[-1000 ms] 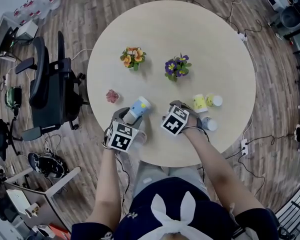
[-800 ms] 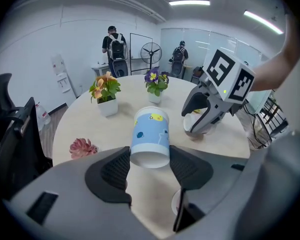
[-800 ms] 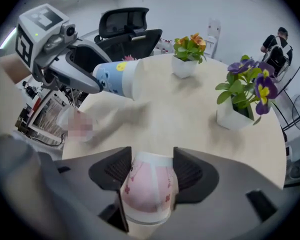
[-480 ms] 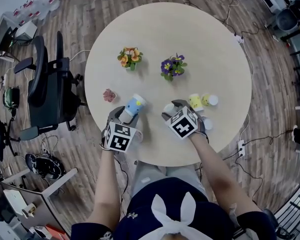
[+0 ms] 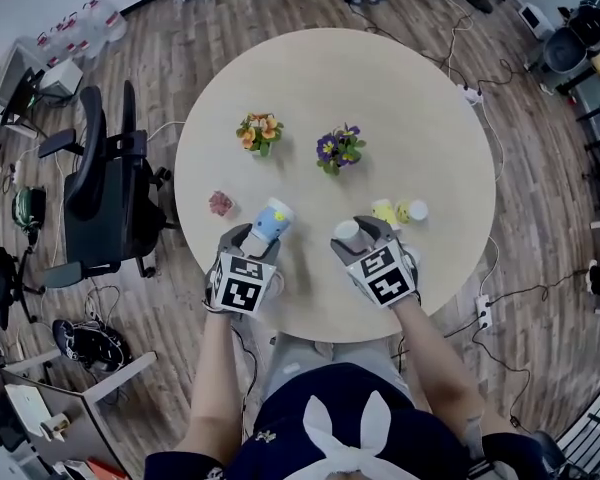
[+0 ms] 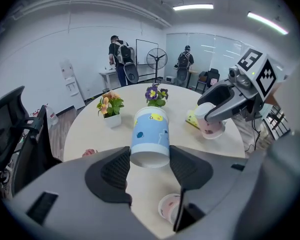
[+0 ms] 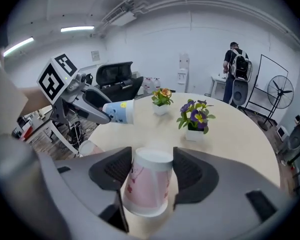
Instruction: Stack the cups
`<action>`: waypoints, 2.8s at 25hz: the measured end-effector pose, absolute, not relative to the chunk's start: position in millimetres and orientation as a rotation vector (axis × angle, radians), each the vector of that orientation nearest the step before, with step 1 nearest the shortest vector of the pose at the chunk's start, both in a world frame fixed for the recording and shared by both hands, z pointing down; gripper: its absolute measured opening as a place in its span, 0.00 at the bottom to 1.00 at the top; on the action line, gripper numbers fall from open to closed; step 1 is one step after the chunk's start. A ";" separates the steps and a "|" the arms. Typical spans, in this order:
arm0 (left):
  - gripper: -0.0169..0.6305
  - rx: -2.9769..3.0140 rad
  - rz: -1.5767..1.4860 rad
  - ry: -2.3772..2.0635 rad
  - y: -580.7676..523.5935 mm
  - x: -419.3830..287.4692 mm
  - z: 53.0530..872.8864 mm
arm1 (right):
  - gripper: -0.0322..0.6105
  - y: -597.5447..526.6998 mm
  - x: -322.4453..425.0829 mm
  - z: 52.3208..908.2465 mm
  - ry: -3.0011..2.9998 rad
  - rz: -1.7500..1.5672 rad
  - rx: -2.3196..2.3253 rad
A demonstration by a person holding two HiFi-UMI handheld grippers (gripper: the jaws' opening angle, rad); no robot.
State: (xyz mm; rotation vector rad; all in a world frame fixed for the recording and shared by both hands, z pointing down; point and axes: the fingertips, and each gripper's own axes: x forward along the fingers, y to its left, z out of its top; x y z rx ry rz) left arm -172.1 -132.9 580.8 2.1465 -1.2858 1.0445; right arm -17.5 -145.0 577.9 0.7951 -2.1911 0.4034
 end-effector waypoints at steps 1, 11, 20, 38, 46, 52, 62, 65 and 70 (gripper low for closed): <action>0.43 2.144 1.047 -1.277 -130.6 -170.0 579.1 | 0.46 -142.5 -14.1 573.8 -2.205 0.410 0.808; 0.43 2.114 1.192 -1.083 -92.9 -138.4 582.3 | 0.46 -111.5 16.5 576.1 -2.253 0.455 0.879; 0.43 2.128 1.313 -0.944 -64.2 -99.2 591.2 | 0.46 -93.6 30.4 596.5 -2.280 0.509 0.942; 0.43 2.094 1.475 -0.869 -40.9 -79.7 616.7 | 0.42 -71.0 42.9 646.3 -2.193 0.538 0.924; 0.43 2.087 1.697 -0.765 -34.1 -71.1 638.4 | 0.42 -66.8 43.4 631.0 -2.226 0.543 0.932; 0.43 2.048 1.784 -0.709 -25.5 -66.0 656.4 | 0.42 -65.5 45.1 627.8 -2.240 0.550 0.924; 0.41 2.070 1.658 -0.709 -25.7 -52.5 655.6 | 0.42 -60.9 48.0 625.7 -2.248 0.560 0.914; 0.41 2.093 1.560 -0.752 -29.6 -52.0 649.1 | 0.41 -59.4 47.5 623.9 -2.254 0.556 0.905; 0.41 2.118 1.445 -0.824 -29.9 -58.8 636.2 | 0.42 -57.7 51.4 616.9 -2.271 0.546 0.899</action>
